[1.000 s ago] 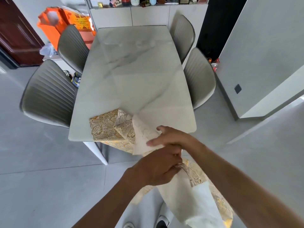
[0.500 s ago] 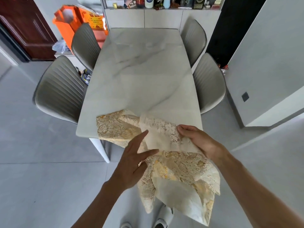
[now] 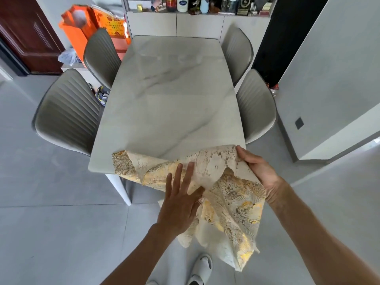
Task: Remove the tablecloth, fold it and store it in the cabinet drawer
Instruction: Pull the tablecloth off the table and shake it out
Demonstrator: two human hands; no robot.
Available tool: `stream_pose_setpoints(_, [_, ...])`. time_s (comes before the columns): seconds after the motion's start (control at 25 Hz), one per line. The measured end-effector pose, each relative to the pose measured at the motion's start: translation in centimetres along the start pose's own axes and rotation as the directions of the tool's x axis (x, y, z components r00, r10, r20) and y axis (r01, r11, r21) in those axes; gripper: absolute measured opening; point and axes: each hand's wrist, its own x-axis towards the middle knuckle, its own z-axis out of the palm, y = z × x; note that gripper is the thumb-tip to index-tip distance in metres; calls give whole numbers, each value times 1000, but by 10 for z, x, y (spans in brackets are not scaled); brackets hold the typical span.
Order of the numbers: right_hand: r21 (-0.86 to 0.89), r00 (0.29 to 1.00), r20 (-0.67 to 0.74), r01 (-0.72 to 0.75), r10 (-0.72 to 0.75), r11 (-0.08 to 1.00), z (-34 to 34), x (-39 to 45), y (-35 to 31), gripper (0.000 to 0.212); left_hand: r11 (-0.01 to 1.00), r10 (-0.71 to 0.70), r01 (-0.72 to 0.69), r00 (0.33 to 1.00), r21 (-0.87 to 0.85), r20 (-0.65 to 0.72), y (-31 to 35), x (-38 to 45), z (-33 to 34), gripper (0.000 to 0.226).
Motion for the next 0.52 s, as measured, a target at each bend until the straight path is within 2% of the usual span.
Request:
stream_pose_setpoints(0.12, [55, 998, 61, -2, -1, 998, 1, 0, -4, 49, 998, -14, 15, 1000, 56, -19, 3, -1, 5, 55])
stream_pose_setpoints(0.2, [59, 998, 63, 1, -5, 998, 0, -3, -4, 48, 999, -33, 34, 998, 32, -55, -2, 0, 4, 51])
stream_pose_setpoints(0.28, [87, 999, 40, 13, -17, 996, -4, -5, -4, 46, 1000, 12, -13, 992, -9, -122, -7, 3, 1, 42])
stream_pose_setpoints(0.36, [77, 1000, -15, 22, -21, 997, -7, -4, -5, 44, 994, 74, -89, 978, -70, -196, -11, 6, -7, 32])
stream_pose_setpoints(0.44, [54, 997, -77, 17, -13, 998, -15, -3, -5, 44, 968, 138, -186, 955, -168, -262, -12, 11, -18, 37])
stream_pose_setpoints(0.52, [-19, 989, -140, -49, 46, 999, -23, -2, -8, 45, 919, 123, -231, 938, -320, -324, -9, 16, -31, 40])
